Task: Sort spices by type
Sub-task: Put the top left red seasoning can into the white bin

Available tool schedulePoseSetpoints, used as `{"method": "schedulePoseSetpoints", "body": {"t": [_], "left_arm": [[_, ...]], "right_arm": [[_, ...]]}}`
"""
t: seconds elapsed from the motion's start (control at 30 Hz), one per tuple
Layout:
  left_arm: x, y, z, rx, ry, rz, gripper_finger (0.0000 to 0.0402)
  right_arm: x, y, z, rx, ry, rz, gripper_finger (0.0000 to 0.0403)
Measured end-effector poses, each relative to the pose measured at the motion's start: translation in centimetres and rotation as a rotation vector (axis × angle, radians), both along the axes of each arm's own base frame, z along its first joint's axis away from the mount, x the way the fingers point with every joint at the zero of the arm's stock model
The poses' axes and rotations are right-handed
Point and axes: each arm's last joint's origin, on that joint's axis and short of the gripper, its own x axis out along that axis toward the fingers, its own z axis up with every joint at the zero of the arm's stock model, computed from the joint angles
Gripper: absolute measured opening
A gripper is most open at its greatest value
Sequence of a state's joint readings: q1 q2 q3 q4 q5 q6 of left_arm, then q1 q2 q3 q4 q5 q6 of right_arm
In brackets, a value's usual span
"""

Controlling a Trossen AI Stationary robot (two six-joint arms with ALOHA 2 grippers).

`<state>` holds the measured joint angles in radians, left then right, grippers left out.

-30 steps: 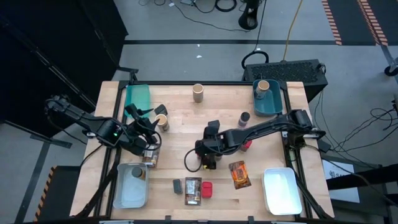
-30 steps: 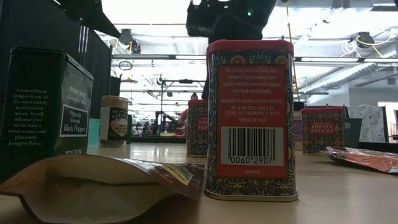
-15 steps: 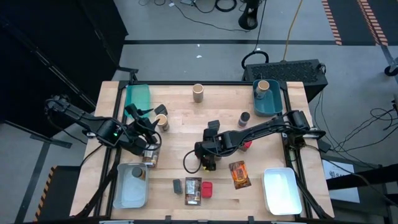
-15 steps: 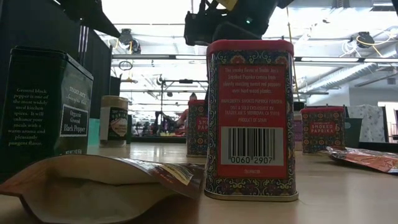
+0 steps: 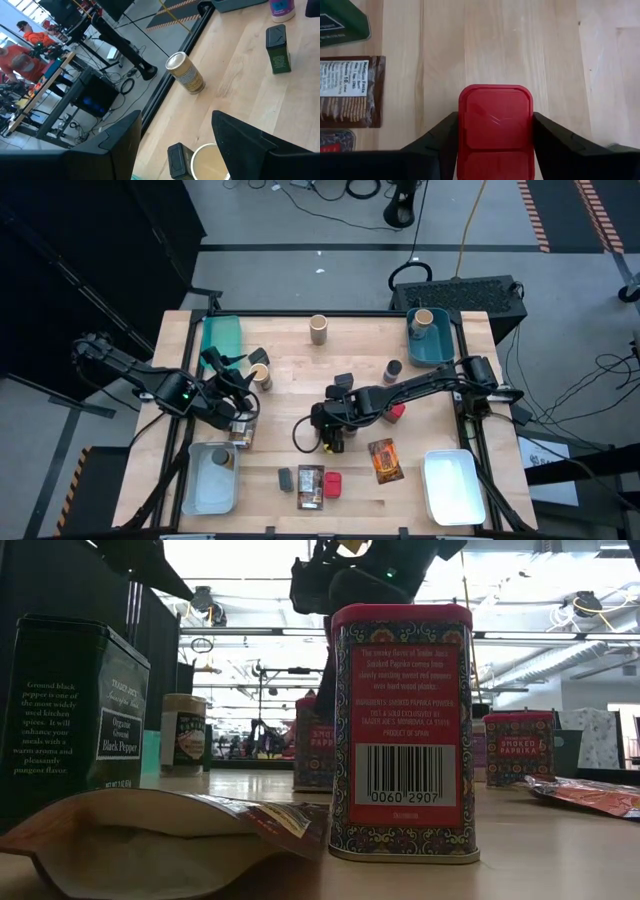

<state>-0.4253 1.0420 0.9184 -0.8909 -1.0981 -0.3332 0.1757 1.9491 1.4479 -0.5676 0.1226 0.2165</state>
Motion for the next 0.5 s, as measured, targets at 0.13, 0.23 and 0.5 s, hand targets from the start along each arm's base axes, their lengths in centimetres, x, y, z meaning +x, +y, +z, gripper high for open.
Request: {"method": "schedulePoseSetpoints", "body": {"t": [0.13, 0.23, 0.5], "left_arm": [[0.0, 0.0, 0.0, 0.000, 0.000, 0.000, 0.0244], [0.0, 0.0, 0.0, -0.002, -0.002, 0.001, 0.0244], [0.0, 0.0, 0.0, -0.018, -0.024, 0.009, 0.0244]], "right_arm": [[0.1, -0.1, 0.1, 0.003, -0.011, 0.001, 0.0189], [0.2, -0.4, 0.2, -0.017, -0.019, 0.024, 0.0189], [1.7, -0.5, 6.2, -0.086, -0.154, 0.138, 0.0190]]}}
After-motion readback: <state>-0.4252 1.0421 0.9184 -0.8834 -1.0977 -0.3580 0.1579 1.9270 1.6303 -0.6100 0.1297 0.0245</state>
